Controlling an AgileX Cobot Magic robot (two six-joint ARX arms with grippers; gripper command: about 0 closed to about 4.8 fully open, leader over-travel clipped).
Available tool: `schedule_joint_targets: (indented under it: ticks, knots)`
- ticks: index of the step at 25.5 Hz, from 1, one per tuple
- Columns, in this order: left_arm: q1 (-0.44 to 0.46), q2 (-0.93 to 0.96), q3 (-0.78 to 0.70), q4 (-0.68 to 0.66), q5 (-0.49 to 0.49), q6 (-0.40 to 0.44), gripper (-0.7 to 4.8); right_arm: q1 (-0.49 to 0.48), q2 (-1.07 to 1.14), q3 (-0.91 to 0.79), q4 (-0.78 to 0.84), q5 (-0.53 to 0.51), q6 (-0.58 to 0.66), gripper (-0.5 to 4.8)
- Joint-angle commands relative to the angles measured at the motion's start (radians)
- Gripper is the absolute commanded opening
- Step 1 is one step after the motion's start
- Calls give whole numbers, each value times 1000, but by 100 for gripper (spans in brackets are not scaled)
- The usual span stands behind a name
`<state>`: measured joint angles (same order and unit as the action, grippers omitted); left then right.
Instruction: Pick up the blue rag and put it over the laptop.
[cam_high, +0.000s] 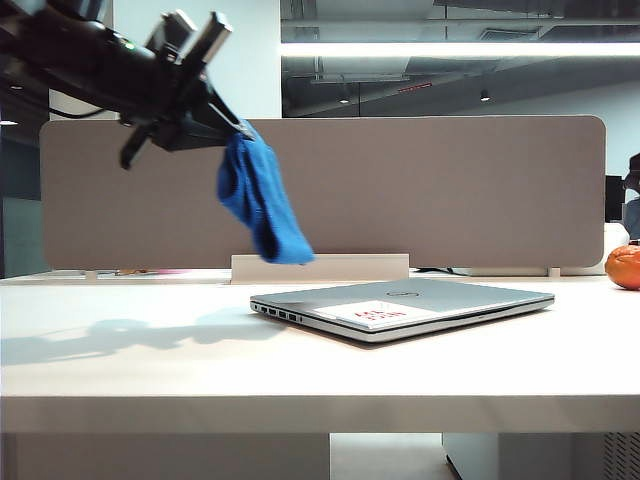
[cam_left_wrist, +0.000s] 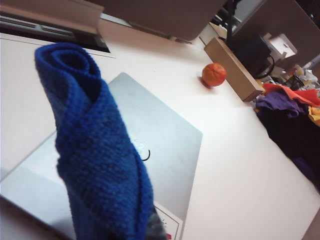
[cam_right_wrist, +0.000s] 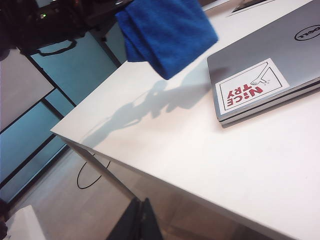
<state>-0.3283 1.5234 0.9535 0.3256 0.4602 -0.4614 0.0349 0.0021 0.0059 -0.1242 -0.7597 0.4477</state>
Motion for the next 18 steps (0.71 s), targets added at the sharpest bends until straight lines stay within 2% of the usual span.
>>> schedule_joint_targets:
  ticks: [1, 7, 18]
  knots:
    - [-37, 63, 64, 12, 3, 4, -6, 0, -2, -4, 16, 2, -3, 0]
    - [-103, 190, 194, 11, -18, 5, -6, 0, -2, -4, 16, 2, -3, 0]
    - [-167, 408, 417, -40, -39, 4, -6, 0, -2, -4, 16, 2, -3, 0]
